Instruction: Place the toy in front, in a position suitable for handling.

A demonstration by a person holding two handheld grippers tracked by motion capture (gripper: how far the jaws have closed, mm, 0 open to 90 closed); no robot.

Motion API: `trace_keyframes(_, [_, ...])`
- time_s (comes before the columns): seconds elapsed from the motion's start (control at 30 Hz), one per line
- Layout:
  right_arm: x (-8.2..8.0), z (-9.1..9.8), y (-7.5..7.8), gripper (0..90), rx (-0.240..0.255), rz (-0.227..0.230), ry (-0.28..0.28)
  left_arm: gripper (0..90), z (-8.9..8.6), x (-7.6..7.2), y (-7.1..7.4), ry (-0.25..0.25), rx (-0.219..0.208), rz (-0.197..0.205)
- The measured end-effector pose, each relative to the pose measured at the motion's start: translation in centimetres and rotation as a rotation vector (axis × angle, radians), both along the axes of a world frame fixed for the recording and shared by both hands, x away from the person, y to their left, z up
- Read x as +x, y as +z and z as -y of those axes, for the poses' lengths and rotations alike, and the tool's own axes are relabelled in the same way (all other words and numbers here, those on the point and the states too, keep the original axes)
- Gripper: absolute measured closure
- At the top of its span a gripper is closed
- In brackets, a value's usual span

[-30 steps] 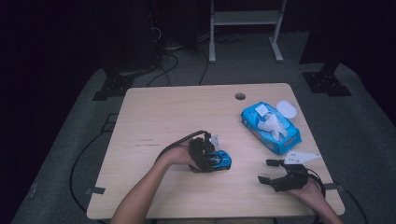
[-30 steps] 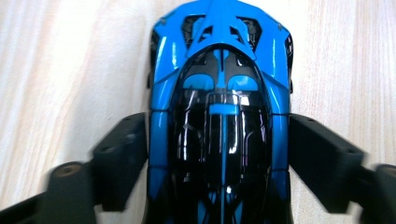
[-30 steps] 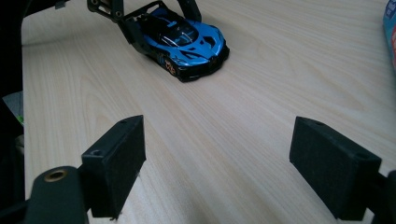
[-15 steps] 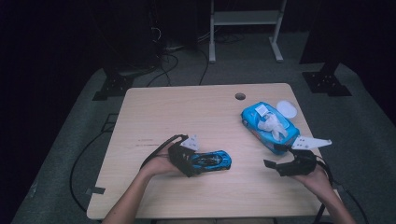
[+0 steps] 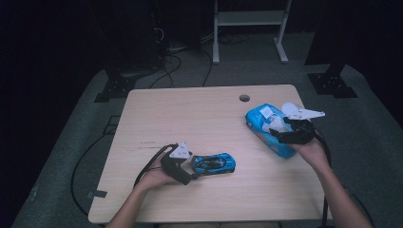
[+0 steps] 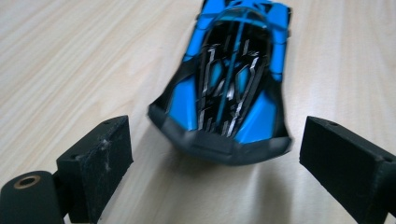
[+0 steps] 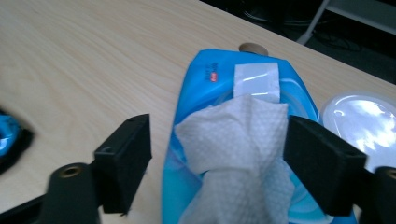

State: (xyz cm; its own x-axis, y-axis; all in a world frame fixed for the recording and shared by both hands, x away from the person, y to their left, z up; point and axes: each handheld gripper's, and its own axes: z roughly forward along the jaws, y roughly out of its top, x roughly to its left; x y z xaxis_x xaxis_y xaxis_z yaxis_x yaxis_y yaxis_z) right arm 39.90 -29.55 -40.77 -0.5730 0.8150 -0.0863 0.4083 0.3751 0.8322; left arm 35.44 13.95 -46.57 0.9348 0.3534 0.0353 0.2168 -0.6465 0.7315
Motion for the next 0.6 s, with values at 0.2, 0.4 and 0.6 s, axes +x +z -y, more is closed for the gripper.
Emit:
trace_keyframes(0.2, [1.3,0.1,-1.6,53.1,-0.028,-0.047,-0.056,8.7,-0.5,-0.4,-0.3,0.044,-0.066,0.012])
trace_keyframes(0.4, [1.6,0.1,-1.0,79.3,-0.015,-0.085,-0.068,8.7,-0.8,-0.8,-0.5,0.050,-0.051,0.030])
trace_keyframes(0.6, [0.8,0.3,2.1,82.2,0.038,-0.024,-0.036,8.7,-0.8,-0.8,-0.4,0.086,-0.133,0.043])
